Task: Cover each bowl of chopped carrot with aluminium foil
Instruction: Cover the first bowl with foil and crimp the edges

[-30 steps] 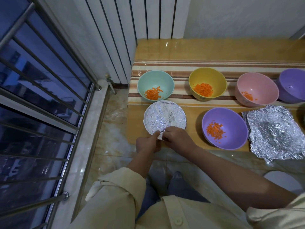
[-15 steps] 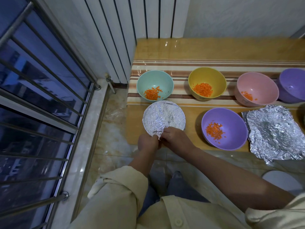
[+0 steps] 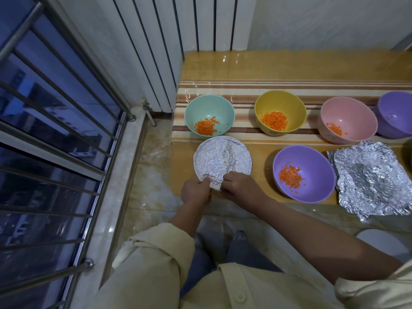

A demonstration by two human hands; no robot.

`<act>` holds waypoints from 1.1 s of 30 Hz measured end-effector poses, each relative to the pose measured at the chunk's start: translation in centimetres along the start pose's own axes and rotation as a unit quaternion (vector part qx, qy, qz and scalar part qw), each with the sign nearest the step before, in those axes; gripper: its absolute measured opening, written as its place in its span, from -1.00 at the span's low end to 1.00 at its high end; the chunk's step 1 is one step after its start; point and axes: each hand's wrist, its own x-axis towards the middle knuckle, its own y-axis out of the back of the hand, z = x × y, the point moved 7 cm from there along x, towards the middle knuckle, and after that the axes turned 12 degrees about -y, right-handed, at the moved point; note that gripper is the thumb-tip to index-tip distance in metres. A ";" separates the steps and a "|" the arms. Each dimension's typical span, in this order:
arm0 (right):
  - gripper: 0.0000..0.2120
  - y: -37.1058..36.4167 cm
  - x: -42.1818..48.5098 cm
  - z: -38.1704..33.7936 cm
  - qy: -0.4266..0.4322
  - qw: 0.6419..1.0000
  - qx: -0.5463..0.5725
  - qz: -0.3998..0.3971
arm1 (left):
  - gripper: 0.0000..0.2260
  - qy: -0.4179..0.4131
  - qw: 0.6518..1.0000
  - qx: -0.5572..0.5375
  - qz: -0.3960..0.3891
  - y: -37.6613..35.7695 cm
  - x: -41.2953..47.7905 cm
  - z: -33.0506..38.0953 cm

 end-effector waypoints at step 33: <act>-0.81 -0.1 0.3 0.7 -0.023 0.999 0.016 -0.030 | -0.68 0.014 0.999 -0.017 -0.041 -1.2 -1.5 0.4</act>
